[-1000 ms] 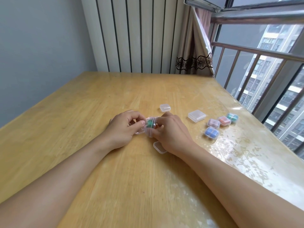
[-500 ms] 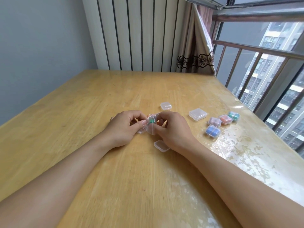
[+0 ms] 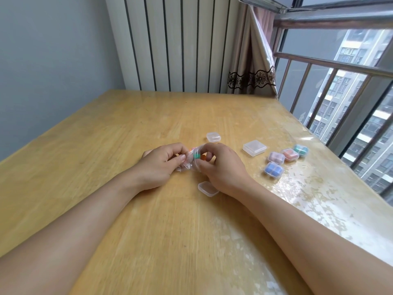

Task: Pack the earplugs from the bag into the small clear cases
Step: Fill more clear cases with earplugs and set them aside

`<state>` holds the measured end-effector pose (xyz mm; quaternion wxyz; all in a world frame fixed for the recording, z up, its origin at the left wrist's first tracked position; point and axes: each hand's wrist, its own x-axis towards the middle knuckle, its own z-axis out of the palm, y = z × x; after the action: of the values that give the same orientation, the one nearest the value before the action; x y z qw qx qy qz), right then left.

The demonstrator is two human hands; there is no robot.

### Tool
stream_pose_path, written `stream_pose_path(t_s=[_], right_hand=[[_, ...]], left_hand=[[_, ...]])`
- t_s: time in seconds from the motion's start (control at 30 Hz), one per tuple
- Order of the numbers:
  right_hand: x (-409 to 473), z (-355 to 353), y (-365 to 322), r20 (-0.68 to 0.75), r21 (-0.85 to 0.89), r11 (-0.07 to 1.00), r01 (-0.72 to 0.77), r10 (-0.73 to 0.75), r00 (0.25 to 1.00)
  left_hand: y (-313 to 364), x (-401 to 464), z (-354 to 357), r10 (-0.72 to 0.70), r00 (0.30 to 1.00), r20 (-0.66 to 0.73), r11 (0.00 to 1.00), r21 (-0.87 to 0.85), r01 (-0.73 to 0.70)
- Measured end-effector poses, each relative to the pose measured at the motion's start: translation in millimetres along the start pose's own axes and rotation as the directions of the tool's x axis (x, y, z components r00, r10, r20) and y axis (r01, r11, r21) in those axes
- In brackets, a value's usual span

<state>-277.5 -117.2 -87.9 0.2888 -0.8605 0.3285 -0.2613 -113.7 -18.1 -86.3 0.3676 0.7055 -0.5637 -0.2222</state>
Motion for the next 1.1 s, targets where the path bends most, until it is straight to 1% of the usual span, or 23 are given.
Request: stream_pose_path(t_s=[0.1, 0.27, 0.33, 0.47, 0.57, 0.63, 0.7, 0.8, 0.9, 0.97, 1.1], right_hand=[[1.1, -0.5, 0.7, 0.005, 0.029, 0.999, -0.017, 0.017, 1.000], [1.5, 2.6, 2.8, -0.032, -0.055, 0.998, -0.016, 0.015, 0.999], [1.9, 2.3, 4.0, -0.033, -0.059, 0.998, -0.015, 0.013, 0.999], [2.3, -0.6, 3.4, -0.003, 0.019, 0.999, -0.036, 0.037, 0.999], [2.4, -4.0, 2.4, 0.015, 0.185, 0.981, -0.053, 0.051, 0.999], [1.9, -6.5, 1.1, 0.023, 0.251, 0.966, -0.064, 0.060, 0.998], [1.7, -6.8, 0.7, 0.019, 0.231, 0.970, -0.069, 0.066, 0.998], [1.8, -6.0, 0.2, -0.004, 0.197, 0.979, -0.054, 0.056, 0.998], [0.4, -6.0, 0.2, 0.009, 0.172, 0.984, -0.051, 0.050, 0.999], [-1.1, -5.7, -1.5, -0.008, 0.094, 0.995, -0.038, 0.039, 0.999], [-2.0, -2.9, -1.6, -0.076, 0.036, 0.999, -0.024, 0.026, 0.997]], left_hand=[[0.6, -0.2, 0.4, 0.018, 1.000, 0.017, 1.000, 0.005, -0.018], [0.5, -2.1, 0.0, 0.067, 0.995, 0.067, 0.997, -0.034, -0.065], [0.2, -2.2, 0.0, 0.089, 0.993, 0.076, 0.996, -0.039, -0.086], [-0.1, -2.6, 1.1, 0.103, 0.993, 0.053, 0.994, -0.045, -0.101], [2.8, -2.2, 4.3, 0.128, 0.991, -0.036, 0.990, -0.049, -0.129], [3.4, -2.0, 4.9, 0.132, 0.986, -0.104, 0.990, -0.043, -0.137], [2.7, -1.9, 4.3, 0.111, 0.985, -0.135, 0.993, -0.035, -0.117], [1.4, -1.8, 3.4, 0.117, 0.981, -0.156, 0.993, 0.039, -0.112], [1.8, -2.3, 2.5, 0.117, 0.980, -0.163, 0.992, 0.058, -0.109], [1.5, -2.2, 1.8, 0.112, 0.983, -0.148, 0.993, 0.047, -0.107], [2.3, -3.2, 1.2, 0.116, 0.985, -0.125, 0.993, -0.009, -0.118]])
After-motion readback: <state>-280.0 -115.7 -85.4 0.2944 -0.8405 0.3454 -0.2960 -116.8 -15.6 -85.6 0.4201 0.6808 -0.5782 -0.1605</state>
